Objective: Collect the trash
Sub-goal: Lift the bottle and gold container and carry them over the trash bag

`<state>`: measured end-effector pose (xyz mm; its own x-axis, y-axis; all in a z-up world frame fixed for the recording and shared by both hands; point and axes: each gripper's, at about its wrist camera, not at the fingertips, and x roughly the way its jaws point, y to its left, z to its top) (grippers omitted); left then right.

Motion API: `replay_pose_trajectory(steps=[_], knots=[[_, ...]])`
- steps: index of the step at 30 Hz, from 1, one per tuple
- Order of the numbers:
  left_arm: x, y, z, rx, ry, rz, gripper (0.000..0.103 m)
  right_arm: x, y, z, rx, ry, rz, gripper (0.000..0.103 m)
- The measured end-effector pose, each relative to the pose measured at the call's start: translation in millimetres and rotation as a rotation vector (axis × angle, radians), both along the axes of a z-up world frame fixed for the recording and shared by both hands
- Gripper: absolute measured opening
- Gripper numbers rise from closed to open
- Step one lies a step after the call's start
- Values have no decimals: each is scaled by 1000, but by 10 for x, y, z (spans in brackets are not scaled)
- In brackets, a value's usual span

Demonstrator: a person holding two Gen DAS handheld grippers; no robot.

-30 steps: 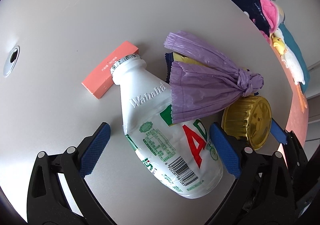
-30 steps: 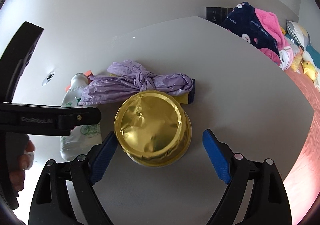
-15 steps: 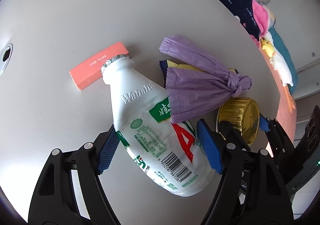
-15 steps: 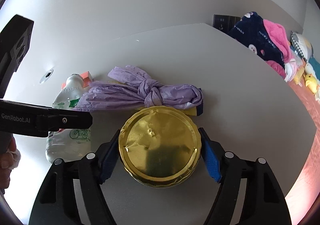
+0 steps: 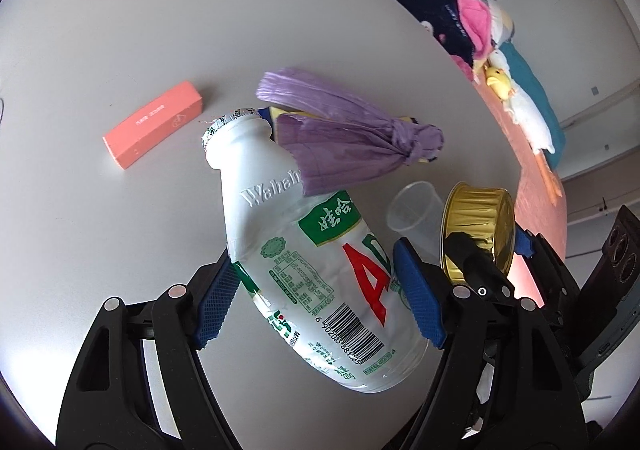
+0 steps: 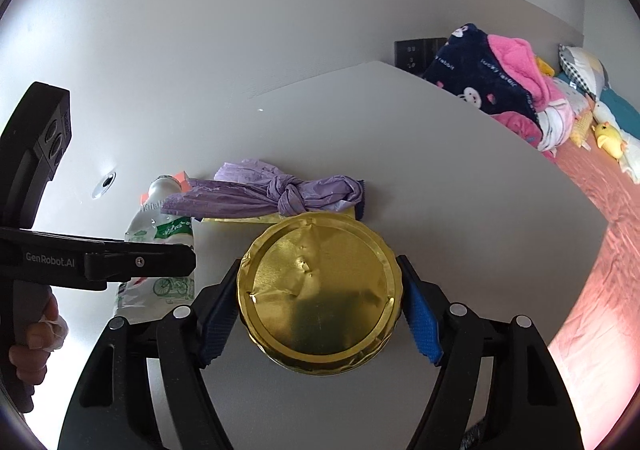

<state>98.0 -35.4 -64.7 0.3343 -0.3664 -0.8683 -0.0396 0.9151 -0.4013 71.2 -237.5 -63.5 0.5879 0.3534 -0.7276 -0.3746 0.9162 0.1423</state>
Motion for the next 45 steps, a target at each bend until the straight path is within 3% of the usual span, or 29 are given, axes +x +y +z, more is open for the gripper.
replay_pose_trajectory(steps=[19, 45], knots=[[-269, -449, 367, -60, -99, -159, 73, -705, -675, 443, 27, -65, -185, 74], [-567, -1606, 634, -104, -149, -482, 73, -1561, -1553, 715, 24, -131, -442, 74]])
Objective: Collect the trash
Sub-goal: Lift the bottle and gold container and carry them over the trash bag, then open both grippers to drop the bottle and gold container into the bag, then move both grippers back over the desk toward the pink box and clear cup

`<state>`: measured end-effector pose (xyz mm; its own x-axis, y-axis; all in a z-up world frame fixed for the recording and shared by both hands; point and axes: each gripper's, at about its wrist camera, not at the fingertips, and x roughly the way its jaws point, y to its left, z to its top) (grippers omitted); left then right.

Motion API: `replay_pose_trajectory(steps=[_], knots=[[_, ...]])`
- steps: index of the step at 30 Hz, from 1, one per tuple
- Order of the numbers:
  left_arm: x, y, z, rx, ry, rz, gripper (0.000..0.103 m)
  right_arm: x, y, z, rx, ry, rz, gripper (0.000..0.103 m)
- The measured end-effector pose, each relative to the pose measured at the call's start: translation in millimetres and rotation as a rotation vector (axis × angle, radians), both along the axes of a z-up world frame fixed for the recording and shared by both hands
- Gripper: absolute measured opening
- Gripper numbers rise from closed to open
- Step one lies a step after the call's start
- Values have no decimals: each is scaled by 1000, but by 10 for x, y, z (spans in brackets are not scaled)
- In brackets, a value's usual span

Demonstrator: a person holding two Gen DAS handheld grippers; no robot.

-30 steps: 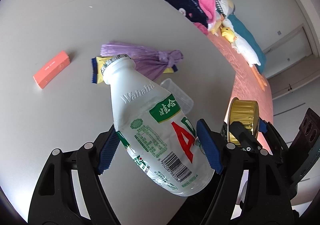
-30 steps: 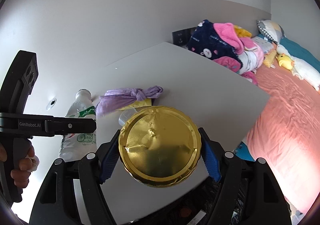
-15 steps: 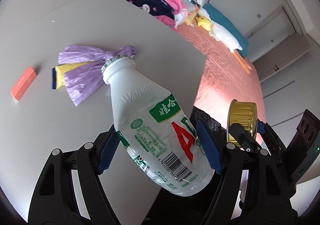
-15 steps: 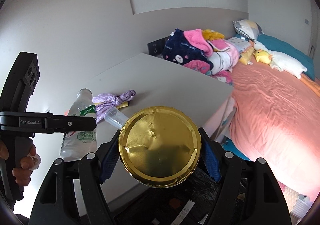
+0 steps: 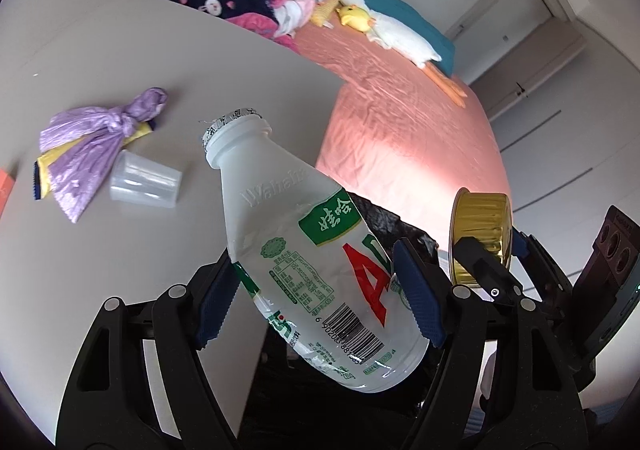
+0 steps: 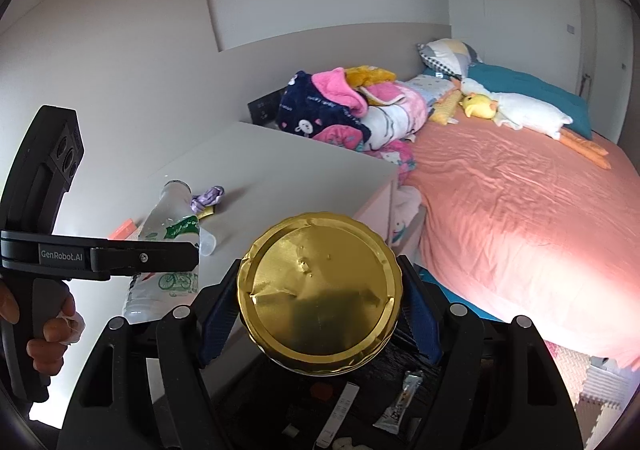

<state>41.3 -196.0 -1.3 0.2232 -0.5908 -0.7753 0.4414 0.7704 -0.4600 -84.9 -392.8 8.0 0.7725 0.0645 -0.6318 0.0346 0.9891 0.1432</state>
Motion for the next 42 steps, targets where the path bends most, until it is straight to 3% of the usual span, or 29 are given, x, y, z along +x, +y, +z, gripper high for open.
replay_pose_trajectory(steps=[26, 27, 28, 29, 30, 35, 42], knots=[[-444, -926, -26, 15, 20, -352, 74, -810, -661, 107, 39, -31, -283, 74], [-464, -971, -53, 28, 33, -388, 75, -852, -689, 116, 64, -42, -282, 76], [-486, -1018, -88, 44, 44, -413, 86, -887, -718, 124, 93, -51, -285, 86], [-499, -1034, -116, 52, 46, -413, 95, -931, -758, 140, 117, -58, -311, 92], [-515, -1040, -137, 54, 46, -403, 97, -979, -794, 162, 126, -69, -355, 99], [-448, -1007, -240, 68, 86, -362, 97, -1086, -899, 208, 139, -93, -428, 99], [-388, -873, -233, 61, 82, -329, 97, -1048, -822, 204, 115, -86, -404, 99]])
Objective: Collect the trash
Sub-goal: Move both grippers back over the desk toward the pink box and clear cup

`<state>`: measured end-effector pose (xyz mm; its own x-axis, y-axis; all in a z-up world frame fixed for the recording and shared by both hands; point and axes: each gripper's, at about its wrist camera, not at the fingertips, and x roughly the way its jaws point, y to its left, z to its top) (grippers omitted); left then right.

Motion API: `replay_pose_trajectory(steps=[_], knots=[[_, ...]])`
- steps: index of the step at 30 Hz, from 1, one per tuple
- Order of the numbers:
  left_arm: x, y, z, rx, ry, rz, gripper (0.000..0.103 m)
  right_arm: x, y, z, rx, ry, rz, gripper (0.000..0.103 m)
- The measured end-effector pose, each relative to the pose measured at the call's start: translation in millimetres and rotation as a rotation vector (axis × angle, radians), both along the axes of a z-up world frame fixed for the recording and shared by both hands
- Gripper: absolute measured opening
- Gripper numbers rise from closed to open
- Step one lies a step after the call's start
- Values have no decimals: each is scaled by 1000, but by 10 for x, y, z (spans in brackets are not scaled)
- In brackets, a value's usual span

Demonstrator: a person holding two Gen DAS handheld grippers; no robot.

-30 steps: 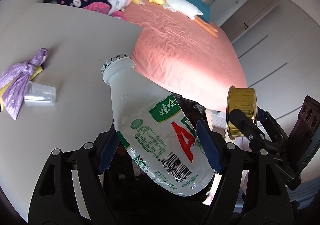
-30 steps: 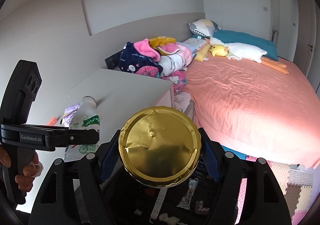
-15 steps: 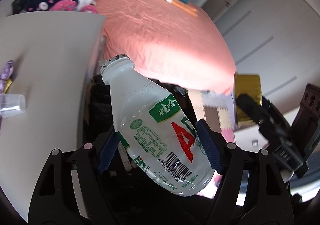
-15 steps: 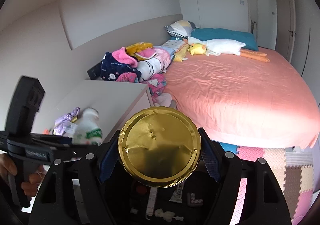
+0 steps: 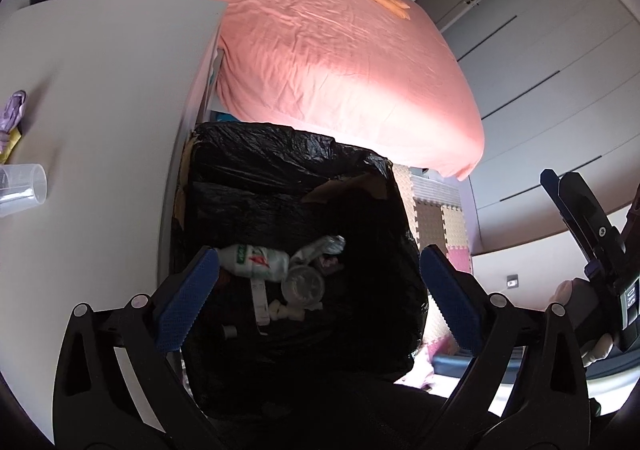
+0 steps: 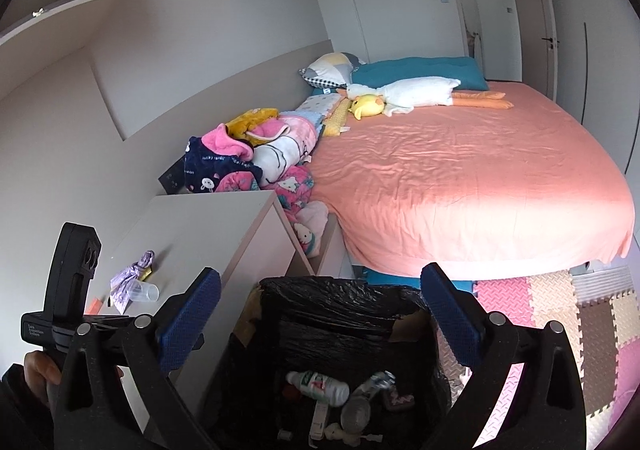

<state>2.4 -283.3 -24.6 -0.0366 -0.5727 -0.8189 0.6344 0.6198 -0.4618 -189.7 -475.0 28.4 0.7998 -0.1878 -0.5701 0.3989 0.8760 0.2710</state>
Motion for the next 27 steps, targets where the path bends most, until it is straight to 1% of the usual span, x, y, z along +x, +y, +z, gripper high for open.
replay_pose_trajectory(steps=[5, 9, 16, 27], knots=[[29, 81, -16, -3, 4, 12, 97, 95, 86, -5, -13, 2, 37, 99], [62, 153, -25, -5, -2, 41, 97, 178, 143, -15, -13, 2, 76, 99], [190, 460, -48, -5, -6, 125, 97, 417, 329, -46, -21, 11, 159, 99], [356, 1007, -104, 10, -5, 271, 97, 854, 761, -90, -29, 35, 323, 99]])
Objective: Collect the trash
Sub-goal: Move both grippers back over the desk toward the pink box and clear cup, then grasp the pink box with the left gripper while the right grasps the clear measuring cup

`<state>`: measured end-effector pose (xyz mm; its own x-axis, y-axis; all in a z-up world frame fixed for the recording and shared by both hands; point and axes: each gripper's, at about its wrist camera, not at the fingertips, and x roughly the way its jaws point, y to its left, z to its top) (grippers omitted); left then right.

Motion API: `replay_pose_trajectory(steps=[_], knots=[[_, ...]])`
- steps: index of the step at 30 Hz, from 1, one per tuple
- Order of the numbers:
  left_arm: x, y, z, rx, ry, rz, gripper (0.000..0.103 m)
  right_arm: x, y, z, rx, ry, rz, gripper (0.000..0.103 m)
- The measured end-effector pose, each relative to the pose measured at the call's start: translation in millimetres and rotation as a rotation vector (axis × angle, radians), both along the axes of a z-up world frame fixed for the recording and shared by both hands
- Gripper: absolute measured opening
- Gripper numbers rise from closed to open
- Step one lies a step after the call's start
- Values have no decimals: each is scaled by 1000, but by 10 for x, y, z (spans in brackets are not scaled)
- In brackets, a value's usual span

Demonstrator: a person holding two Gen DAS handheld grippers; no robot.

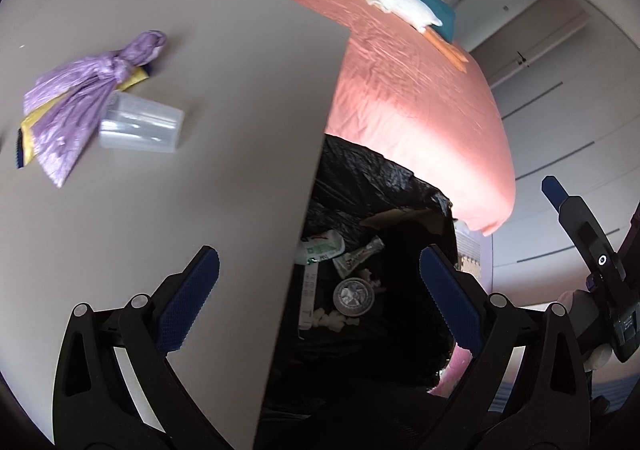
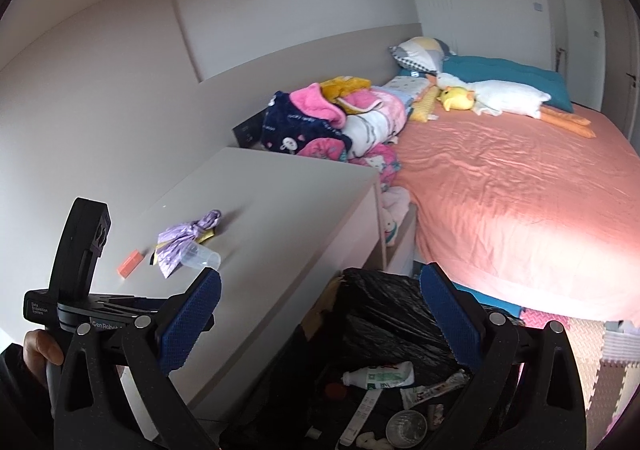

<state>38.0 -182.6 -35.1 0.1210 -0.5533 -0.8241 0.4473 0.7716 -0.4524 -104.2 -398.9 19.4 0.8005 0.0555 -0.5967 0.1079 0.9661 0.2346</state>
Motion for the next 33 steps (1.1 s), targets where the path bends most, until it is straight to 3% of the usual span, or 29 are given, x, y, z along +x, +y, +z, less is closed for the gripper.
replay_pose_trajectory(steps=[33], knots=[[349, 1378, -127, 80, -69, 276, 97, 985, 1322, -397, -96, 74, 433, 99]])
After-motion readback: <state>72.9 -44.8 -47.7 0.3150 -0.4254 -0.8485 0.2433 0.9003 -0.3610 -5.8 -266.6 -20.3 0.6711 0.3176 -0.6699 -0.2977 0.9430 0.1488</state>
